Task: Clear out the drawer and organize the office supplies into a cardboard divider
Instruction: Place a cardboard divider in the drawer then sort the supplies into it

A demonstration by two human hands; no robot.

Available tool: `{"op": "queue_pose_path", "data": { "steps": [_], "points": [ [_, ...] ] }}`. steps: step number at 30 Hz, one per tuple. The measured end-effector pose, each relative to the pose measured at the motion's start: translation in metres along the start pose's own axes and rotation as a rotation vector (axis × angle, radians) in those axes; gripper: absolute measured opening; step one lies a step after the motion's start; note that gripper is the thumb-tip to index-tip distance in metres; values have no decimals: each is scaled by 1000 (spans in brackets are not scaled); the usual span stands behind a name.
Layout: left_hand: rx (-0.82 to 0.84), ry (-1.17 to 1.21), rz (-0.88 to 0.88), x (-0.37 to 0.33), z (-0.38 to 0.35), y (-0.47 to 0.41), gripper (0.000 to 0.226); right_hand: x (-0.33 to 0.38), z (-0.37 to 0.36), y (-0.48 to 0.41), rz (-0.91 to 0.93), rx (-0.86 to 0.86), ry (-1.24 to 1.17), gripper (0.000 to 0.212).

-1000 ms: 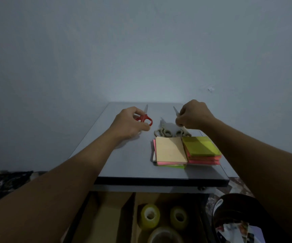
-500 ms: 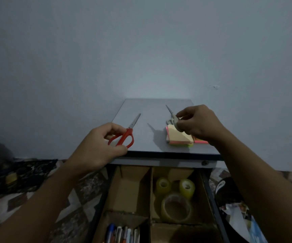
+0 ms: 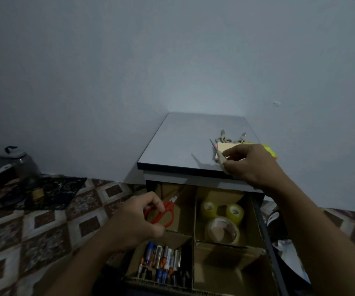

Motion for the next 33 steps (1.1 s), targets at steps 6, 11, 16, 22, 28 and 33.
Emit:
{"op": "queue_pose_path", "data": {
  "steps": [6,11,16,22,28,33],
  "points": [
    [-2,-42,8,17,-12,-11,28,-9,-8,5,6,59,-6,27],
    [88,-98,96,23,-18,-43,29,-17,-18,5,9,80,30,32],
    [305,-188,202,21,-14,-66,35,-26,-23,6,-6,123,17,28],
    [375,-297,206,21,-13,-80,32,-32,-30,8,-27,147,25,25],
    [395,-352,211,25,-22,-90,40,-36,-32,9,-49,159,51,26],
    [384,-429,206,33,-21,-91,39,-40,-35,11,-66,172,39,26]
  ]
}}
Point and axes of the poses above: each hand's wrist, its own y-axis away from the middle knuckle, its own z-axis out of the back of the hand, x = y × z, the point moved 1 cm from there along -y, towards the middle knuckle, and after that the axes turned 5 degrees about x, right-handed, at the moved point
